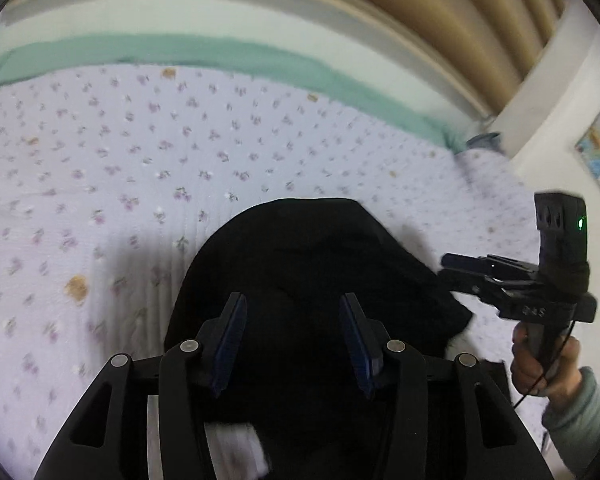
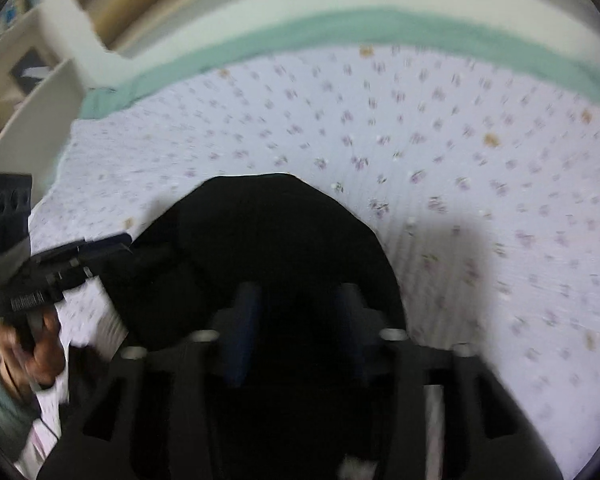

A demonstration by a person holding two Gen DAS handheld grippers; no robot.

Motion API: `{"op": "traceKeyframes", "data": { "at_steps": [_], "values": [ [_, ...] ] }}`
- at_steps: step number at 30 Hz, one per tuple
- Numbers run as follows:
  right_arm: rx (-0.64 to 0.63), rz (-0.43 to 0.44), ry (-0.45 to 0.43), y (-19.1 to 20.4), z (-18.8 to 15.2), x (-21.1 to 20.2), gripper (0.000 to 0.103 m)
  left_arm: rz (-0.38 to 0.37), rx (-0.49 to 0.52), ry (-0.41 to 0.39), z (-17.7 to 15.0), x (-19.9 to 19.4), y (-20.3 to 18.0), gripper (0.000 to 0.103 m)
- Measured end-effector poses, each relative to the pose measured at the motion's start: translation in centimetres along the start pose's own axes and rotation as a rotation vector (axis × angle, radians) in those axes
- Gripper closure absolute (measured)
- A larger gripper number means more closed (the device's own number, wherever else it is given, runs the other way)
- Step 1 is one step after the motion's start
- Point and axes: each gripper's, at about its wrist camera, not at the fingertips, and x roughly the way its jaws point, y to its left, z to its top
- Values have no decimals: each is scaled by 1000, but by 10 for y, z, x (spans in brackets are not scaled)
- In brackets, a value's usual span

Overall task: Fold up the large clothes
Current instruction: 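Fold the jacket again toward the hood with both grippers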

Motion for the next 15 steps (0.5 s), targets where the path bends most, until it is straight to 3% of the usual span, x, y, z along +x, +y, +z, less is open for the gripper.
{"op": "traceKeyframes", "data": {
  "at_steps": [2,4,6,7,10,15],
  "values": [
    [-26,-1,-32,2,-14,-19,36,-3,-25,18,-12,-5,6,53],
    [-33,-20,-1,-1,-27,-18,37,27,-54,84,-25,9,16,53],
    [-38,-44,40,-6,-38,-9,60,37,-96,144,-36,27,25,55],
    [-33,-52,72,-7,-40,3,63,46,-118,180,-43,39,31,56],
    [-27,-77,166,-17,-55,35,63,37,-151,197,-53,52,40,57],
    [32,-50,170,-28,-55,46,64,48,-96,200,-52,52,33,57]
  ]
}}
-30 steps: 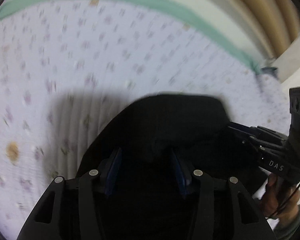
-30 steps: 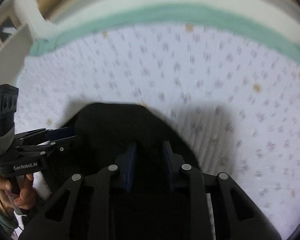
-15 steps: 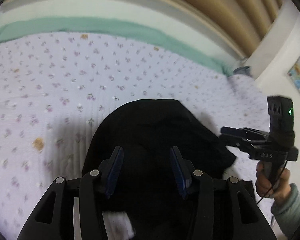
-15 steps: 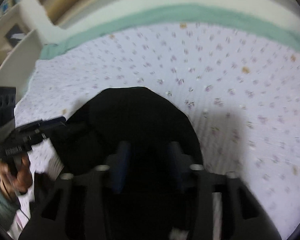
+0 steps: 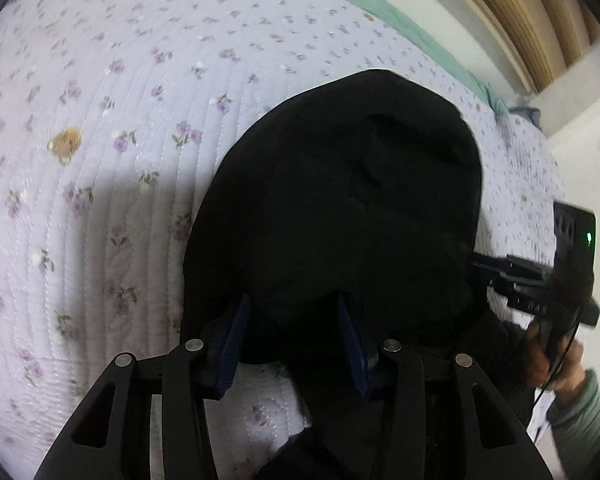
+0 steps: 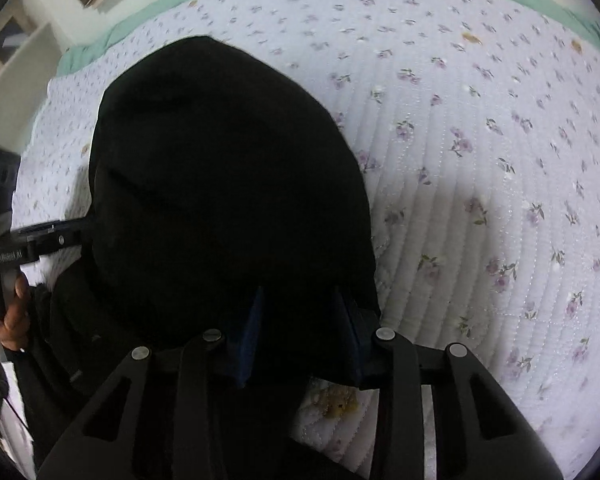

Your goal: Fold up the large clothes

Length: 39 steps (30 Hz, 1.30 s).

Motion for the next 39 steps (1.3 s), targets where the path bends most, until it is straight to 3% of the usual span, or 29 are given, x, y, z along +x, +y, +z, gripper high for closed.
{"op": "traceKeyframes", "data": {
  "at_steps": [3,5,8,10,12,17,24,26,27,28,30,35,39],
  "values": [
    [2,22,8,-1,5,-16,62,-40,38,-25,5,-28,-1,57],
    [-16,55,-23,-1,12,-37,61,-87,61,-90,14,-58,-3,57],
    [-15,95,-80,-5,28,-60,49,-121,56,-142,37,-79,1,53],
    [-8,107,-112,-9,46,-67,40,-117,42,-142,58,-79,8,43],
    [-3,109,-108,-15,62,-62,40,-106,40,-124,73,-71,13,43],
    [48,168,-31,-39,88,-21,40,-174,-40,-19,99,-26,37,43],
    [34,246,72,-40,99,28,38,-272,-46,120,92,32,37,43],
    [9,234,83,-33,99,34,43,-262,-10,91,86,31,31,48],
    [-8,223,80,-29,99,35,61,-251,17,71,82,27,27,66],
    [-33,222,76,-23,99,36,71,-243,51,44,78,20,22,77],
    [-93,187,48,-7,92,24,79,-259,74,7,71,3,17,83],
    [-207,160,-81,32,52,-49,82,-278,172,-83,39,-63,-4,87],
    [-267,121,-183,61,4,-113,82,-257,283,-111,-8,-118,-36,87]
  ]
}}
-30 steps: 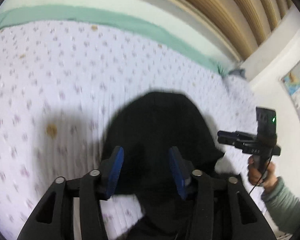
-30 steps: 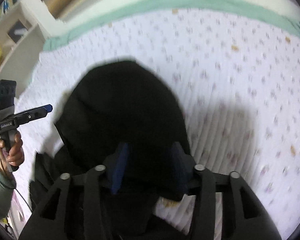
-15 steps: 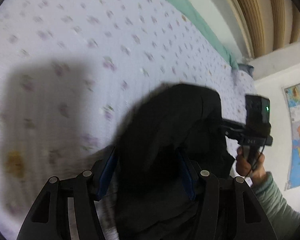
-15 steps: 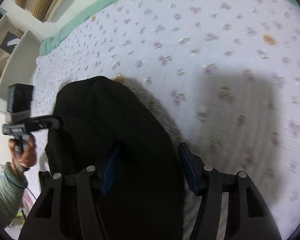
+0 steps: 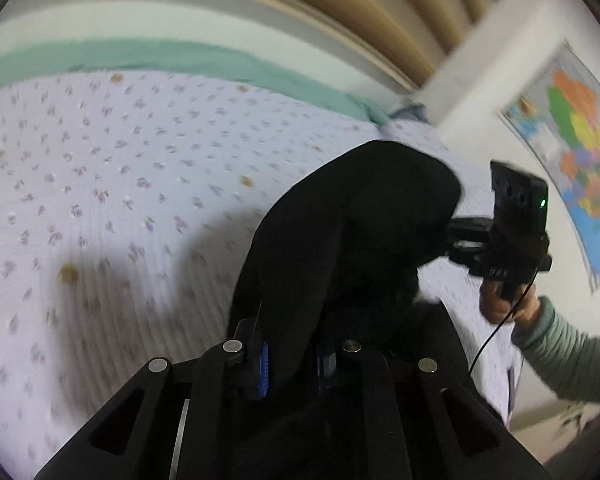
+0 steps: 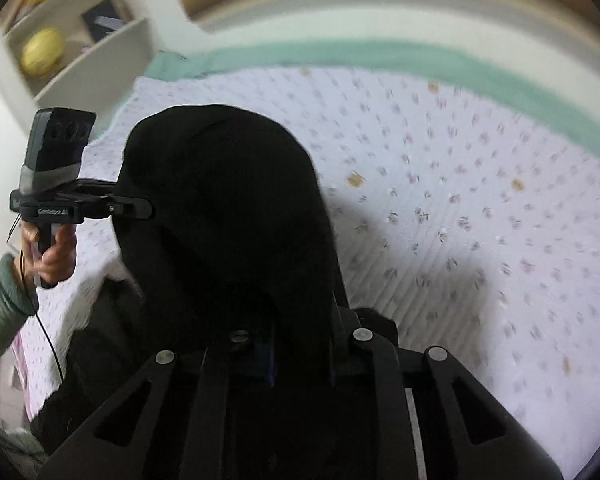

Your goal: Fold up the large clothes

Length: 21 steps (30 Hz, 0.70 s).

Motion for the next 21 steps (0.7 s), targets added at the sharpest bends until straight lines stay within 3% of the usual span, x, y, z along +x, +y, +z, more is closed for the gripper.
{"op": "traceKeyframes", "data": {
  "at_steps": [4,7,13,21],
  "values": [
    [-6,-30,-46,41,-34,-50,82,36,77,19,-45,-32,-44,87],
    [-12,-62,-47,70,-68,-76,82,104,108,49,-80,-42,-74,87],
    [31,-105,7,106,-131,-85,82,141,122,121,-134,-44,-106,87],
    [82,-118,117,140,-214,-73,78,238,50,251,-221,-16,-110,83]
  ]
}}
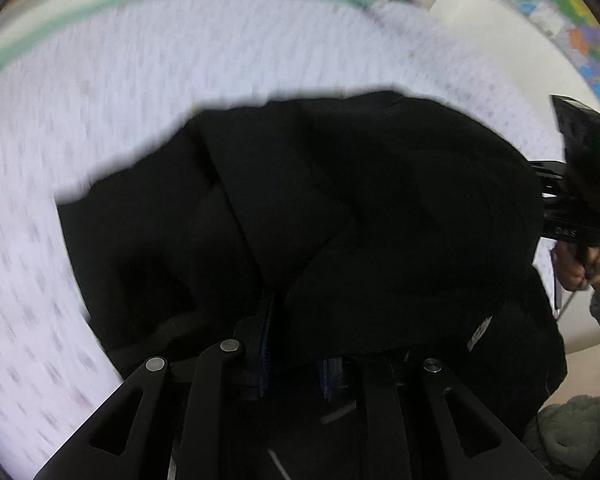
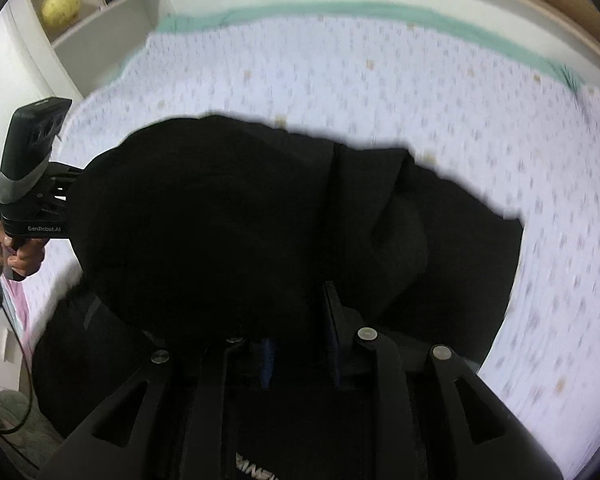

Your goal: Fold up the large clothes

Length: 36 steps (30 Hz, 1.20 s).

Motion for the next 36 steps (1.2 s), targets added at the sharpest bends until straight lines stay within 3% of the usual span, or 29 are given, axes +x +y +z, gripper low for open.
{"op": "traceKeyframes", "data": {
  "at_steps": [3,5,10,14,16,17,18,20,23,28,31,36],
  "values": [
    [-1,-26,70,7,-23,11,75,60,-11,15,-23,3,-5,83],
    [11,-32,114,8,-34,9,72,59,-40,1,-35,-12,-3,83],
    [54,-16,67,0,-45,-38,72,78,-88,-51,-51,-65,6,83],
    [100,39,-56,-2,-11,-80,68,-38,-119,-250,-12,-122,-5,83],
    [119,75,-117,5,21,-88,47,-98,-151,-333,18,-134,-15,76],
    [126,91,-144,8,35,-88,42,-122,-161,-347,32,-132,-19,71],
    [129,103,-161,11,47,-87,39,-128,-163,-343,45,-125,-23,62],
    [101,86,-157,21,74,-71,39,-128,-169,-308,65,-100,-29,61],
    [71,-3,-95,28,77,-39,39,-232,-201,-174,72,-42,-26,62],
    [146,-20,125,2,43,63,43,-116,-172,34,26,57,-33,61],
    [180,-7,123,-8,9,91,43,-134,-221,-3,15,70,-28,62],
    [198,-24,93,-1,9,74,43,-120,-185,-25,18,50,-39,61]
  ]
}}
